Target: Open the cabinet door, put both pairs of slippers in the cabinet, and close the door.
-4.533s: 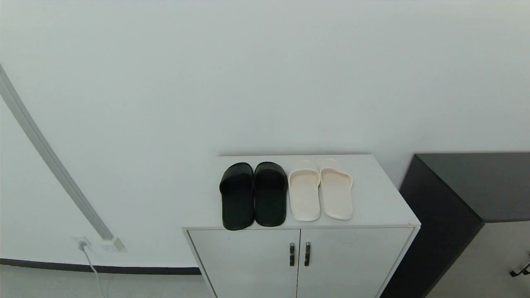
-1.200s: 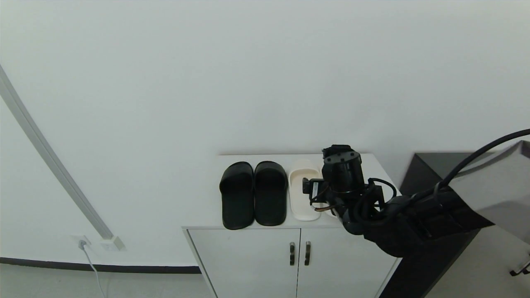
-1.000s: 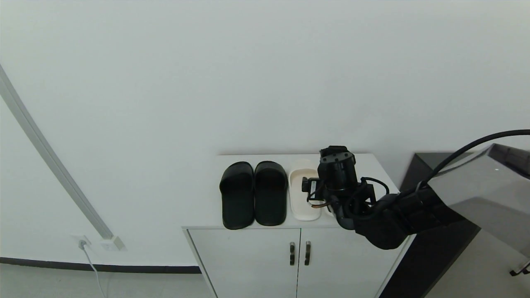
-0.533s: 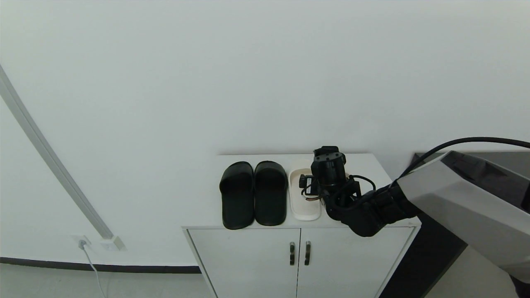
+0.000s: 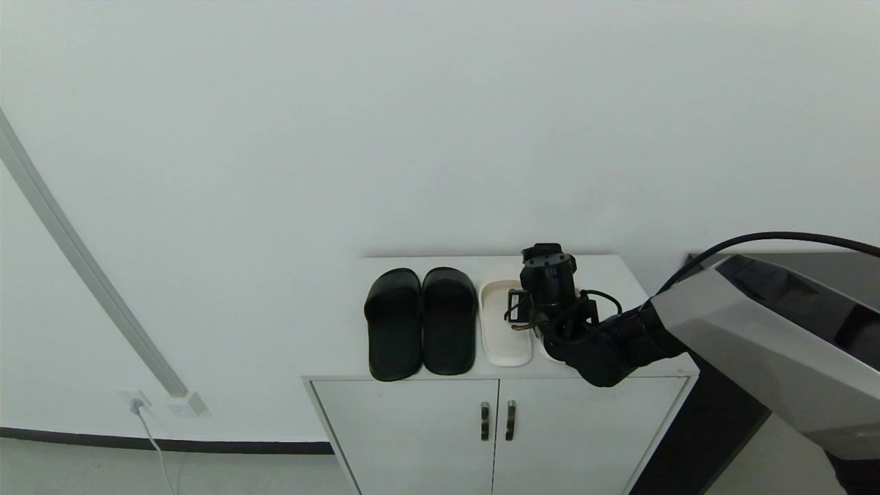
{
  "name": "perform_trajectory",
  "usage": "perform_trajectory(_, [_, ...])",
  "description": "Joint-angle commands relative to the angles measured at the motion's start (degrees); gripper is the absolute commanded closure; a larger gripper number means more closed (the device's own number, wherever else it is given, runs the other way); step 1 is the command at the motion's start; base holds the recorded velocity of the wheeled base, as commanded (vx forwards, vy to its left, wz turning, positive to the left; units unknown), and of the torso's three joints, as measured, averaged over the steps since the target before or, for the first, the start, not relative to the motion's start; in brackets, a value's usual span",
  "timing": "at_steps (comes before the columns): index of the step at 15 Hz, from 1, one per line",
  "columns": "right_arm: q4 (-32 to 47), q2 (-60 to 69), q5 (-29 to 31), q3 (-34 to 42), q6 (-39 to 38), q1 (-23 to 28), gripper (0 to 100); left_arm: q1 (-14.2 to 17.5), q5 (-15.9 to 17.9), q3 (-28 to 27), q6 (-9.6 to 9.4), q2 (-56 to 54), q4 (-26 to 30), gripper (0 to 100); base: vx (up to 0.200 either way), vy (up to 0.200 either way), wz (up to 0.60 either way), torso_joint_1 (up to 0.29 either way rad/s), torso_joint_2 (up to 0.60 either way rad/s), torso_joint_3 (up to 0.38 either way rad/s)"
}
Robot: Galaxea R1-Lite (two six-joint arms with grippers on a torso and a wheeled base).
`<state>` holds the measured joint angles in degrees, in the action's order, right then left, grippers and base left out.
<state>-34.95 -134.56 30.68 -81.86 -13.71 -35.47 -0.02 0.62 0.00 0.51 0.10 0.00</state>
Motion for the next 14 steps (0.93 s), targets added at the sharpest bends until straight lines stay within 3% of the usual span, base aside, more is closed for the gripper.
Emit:
perform_trajectory(1, [-0.03, 0.26, -0.19, -0.05, 0.09, -0.03, 100, 0.02, -0.01, 0.00, 0.02, -0.01, 0.00, 100, 0.000, 0.000, 0.00, 0.000, 0.00, 0.000])
perform_trajectory(7, [-0.03, 6.06, -0.01, 2.14, 0.97, -0.03, 100, 0.02, -0.01, 0.00, 0.10, -0.01, 0.00, 100, 0.000, 0.000, 0.00, 0.000, 0.00, 0.000])
perform_trajectory(10, [-1.35, 13.53, -0.89, 10.58, 7.21, -0.47, 100, 0.02, -0.01, 0.00, 0.10, -0.01, 0.00, 100, 0.000, 0.000, 0.00, 0.000, 0.00, 0.000])
perform_trajectory(14, [-10.58, 24.17, -14.34, 29.21, 13.36, -4.16, 100, 0.02, -0.01, 0.00, 0.10, -0.01, 0.00, 100, 0.000, 0.000, 0.00, 0.000, 0.00, 0.000])
